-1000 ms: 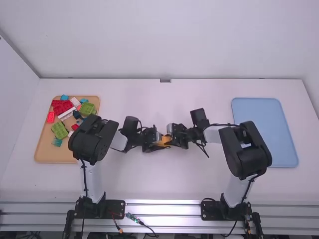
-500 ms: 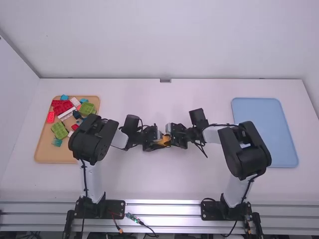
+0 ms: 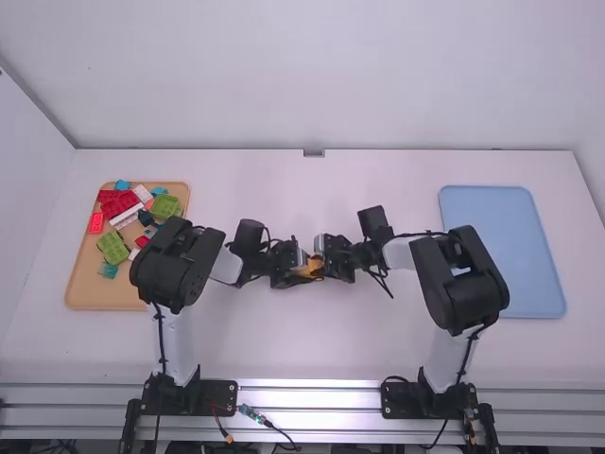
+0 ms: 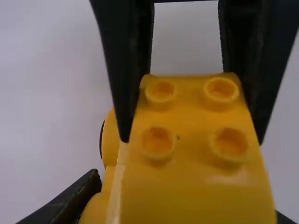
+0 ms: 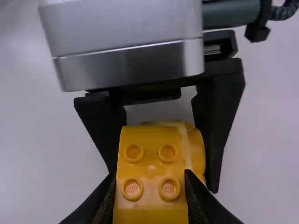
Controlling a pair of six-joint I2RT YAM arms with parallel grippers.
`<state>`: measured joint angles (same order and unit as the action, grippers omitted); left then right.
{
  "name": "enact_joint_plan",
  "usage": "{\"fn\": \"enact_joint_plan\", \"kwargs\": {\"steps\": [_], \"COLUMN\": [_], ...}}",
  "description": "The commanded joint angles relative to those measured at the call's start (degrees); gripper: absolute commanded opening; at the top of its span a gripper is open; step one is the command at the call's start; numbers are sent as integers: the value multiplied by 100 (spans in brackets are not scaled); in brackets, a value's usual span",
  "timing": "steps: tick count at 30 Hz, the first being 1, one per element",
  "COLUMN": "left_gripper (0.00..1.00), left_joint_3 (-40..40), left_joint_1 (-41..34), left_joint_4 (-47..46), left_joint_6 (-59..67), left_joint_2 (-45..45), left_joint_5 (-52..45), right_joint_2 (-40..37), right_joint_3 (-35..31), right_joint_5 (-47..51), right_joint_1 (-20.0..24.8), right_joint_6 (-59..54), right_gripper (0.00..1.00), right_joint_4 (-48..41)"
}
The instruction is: Assemble lego blocks to make yellow taxi
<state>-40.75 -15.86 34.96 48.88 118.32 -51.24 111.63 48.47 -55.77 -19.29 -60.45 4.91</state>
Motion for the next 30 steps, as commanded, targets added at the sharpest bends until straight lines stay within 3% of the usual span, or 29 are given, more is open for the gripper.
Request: {"fn": "enact_joint_plan", "kwargs": {"steps": [1, 16, 30], "left_gripper": [1, 2, 1], "left_joint_3": [35, 87, 83], "left_joint_1": [-22, -28, 4], "left_joint_4": [-256, -540, -612], "left_joint_6": [195, 479, 476], "left_joint_2": [123, 123, 121], "left_joint_5": [546, 517, 519], "right_joint_2": [175, 214, 53], "right_joint_3": [24, -37, 470], "right_joint_5": [118, 236, 195], "right_joint_1": [2, 11, 105], "right_joint_6": [-133, 192, -109], "right_gripper": [0, 0, 0], "right_joint_4": [-70, 409, -365]}}
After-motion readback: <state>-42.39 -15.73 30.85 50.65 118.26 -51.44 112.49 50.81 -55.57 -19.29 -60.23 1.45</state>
